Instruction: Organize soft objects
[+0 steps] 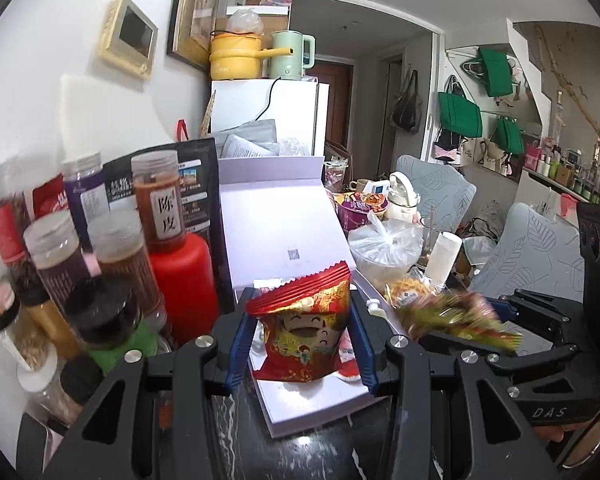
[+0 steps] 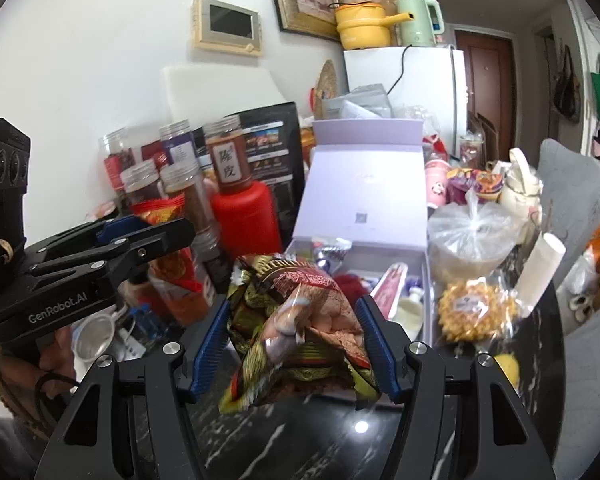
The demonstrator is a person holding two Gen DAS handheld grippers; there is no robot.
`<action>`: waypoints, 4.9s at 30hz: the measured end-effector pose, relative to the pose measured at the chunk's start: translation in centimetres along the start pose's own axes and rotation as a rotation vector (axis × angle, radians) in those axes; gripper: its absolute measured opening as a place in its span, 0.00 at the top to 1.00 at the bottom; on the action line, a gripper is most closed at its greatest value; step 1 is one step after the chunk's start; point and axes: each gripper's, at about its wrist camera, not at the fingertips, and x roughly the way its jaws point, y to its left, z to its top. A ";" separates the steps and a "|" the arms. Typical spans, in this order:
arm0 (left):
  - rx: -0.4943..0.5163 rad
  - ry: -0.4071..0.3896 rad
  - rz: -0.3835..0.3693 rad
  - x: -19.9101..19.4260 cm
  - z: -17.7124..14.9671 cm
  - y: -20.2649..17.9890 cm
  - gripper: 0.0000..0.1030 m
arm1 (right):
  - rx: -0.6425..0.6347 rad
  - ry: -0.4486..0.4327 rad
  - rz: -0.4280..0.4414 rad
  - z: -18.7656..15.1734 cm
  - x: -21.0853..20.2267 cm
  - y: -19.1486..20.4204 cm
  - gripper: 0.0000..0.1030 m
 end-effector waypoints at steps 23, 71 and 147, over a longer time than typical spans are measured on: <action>0.018 0.127 -0.041 7.0 -1.9 -0.6 0.57 | 0.006 0.122 -0.031 -1.9 4.7 -2.9 0.39; -0.114 0.270 0.021 3.7 -11.2 3.3 0.57 | 0.134 0.333 -0.118 -12.4 10.4 -0.1 0.45; 0.000 0.366 0.001 19.4 -6.6 1.9 0.57 | -0.036 0.294 -0.180 -4.4 16.6 -7.4 0.38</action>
